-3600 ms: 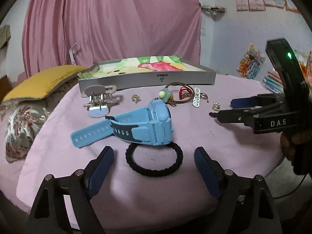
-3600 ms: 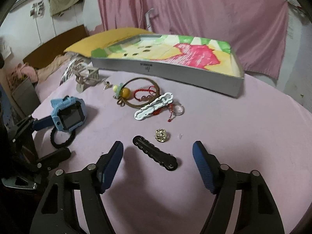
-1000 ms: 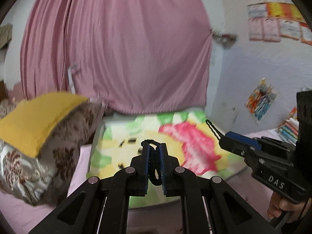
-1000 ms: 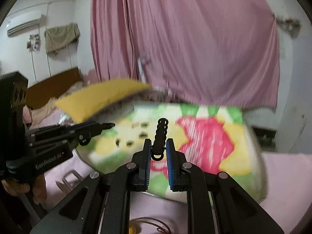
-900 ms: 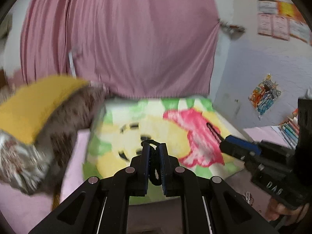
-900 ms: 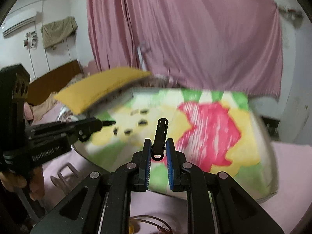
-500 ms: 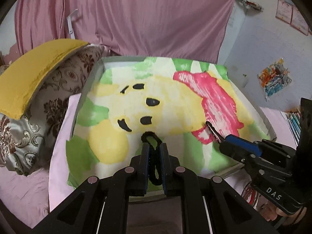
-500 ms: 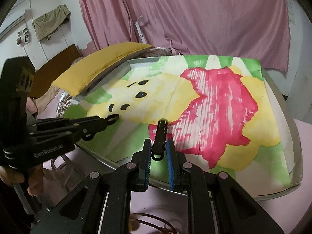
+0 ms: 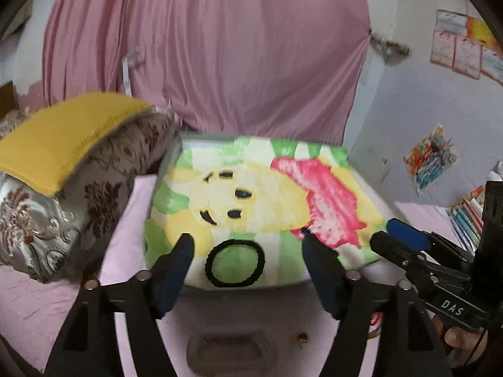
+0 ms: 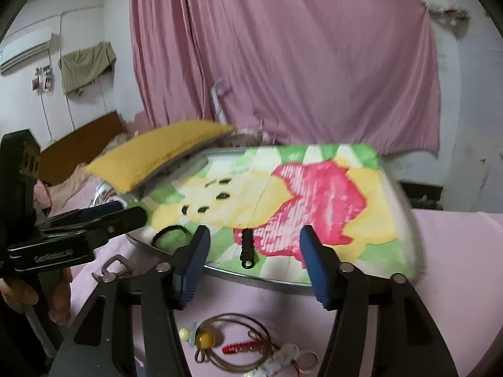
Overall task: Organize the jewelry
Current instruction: 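Place hair tie in grey tray with left tool while right tool drops beaded clip, then grasp the blue smartwatch with left tool while right tool grasps the gold ring charm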
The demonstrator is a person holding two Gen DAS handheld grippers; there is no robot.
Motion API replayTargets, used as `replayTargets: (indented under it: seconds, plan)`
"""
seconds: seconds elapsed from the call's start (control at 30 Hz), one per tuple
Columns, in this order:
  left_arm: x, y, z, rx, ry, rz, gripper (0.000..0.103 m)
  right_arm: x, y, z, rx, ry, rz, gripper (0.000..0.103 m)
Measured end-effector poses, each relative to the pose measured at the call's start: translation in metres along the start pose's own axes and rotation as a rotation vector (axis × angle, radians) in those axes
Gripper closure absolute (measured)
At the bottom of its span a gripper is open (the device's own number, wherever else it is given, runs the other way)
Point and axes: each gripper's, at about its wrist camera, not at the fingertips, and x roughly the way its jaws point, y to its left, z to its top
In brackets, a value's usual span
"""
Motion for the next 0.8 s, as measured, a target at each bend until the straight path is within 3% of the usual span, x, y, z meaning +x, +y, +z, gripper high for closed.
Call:
replayTargets:
  seconds: [0.17,0.33,0.57,0.8]
  plan:
    - [-0.039,-0.013,-0.012,0.02,-0.143,0.005,0.008,-0.035,-0.002,-0.01,-0.007,-0.092,-0.039,0.028]
    - [-0.065,-0.023,-0.03,0.038,-0.217,0.008,0.002,-0.065,-0.004,-0.023,-0.031,-0.157,-0.07,0.011]
    - [-0.085,-0.033,-0.06,0.061,-0.233,0.012,0.001,-0.089,-0.007,-0.039,-0.062,-0.162,-0.088,0.007]
    - [-0.096,-0.041,-0.088,0.085,-0.191,-0.001,0.001,-0.099,-0.012,-0.048,-0.091,-0.1,-0.087,0.006]
